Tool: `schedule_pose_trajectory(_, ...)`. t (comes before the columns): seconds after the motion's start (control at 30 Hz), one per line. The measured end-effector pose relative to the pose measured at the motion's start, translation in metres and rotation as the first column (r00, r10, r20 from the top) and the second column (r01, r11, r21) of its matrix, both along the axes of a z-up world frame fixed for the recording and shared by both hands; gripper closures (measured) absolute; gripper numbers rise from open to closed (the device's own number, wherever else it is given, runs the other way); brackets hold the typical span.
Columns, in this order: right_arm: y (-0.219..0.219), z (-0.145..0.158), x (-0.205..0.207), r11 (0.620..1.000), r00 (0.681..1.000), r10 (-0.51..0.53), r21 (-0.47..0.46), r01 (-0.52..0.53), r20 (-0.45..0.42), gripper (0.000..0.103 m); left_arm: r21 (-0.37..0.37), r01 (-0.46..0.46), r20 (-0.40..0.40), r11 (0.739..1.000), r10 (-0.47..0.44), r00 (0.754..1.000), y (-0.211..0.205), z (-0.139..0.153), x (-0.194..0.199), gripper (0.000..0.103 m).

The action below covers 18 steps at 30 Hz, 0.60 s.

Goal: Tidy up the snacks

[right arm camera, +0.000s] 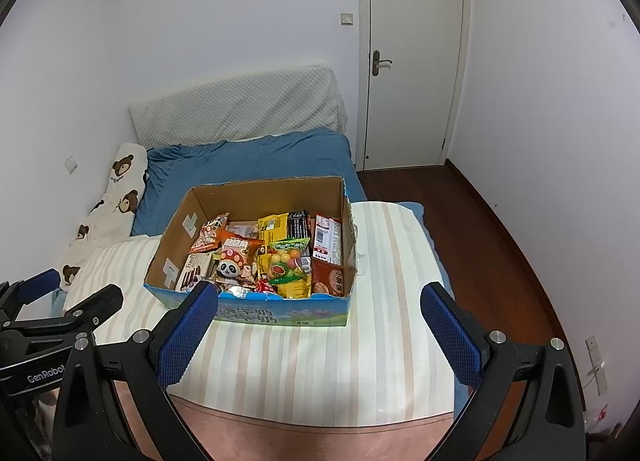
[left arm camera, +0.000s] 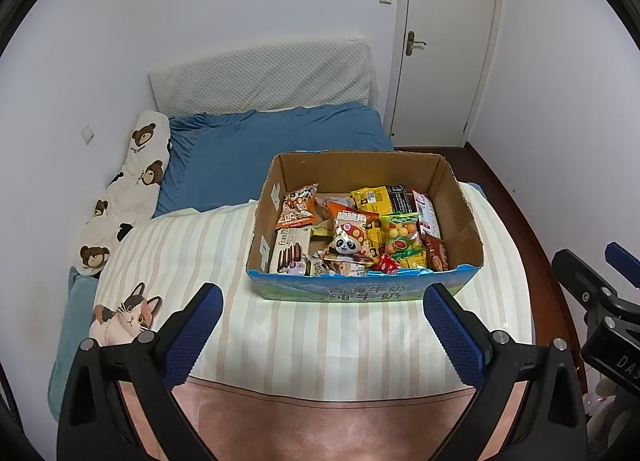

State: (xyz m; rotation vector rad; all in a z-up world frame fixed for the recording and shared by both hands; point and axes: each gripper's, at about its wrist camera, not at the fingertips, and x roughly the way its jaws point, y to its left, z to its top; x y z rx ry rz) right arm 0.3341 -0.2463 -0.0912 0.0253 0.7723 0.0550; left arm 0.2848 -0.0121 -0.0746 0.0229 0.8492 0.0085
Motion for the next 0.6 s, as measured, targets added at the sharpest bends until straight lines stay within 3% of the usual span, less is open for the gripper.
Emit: schedule_pose_trajectory(0.6, -0.0017, 0.0029, -0.0044, 1.000, 1.000, -0.002, -0.011, 0.002, 0.009, 0.000, -0.001, 0.008, 0.004, 1.000, -0.008, 1.000, -0.0020, 0.0029, -0.0003, 0.000)
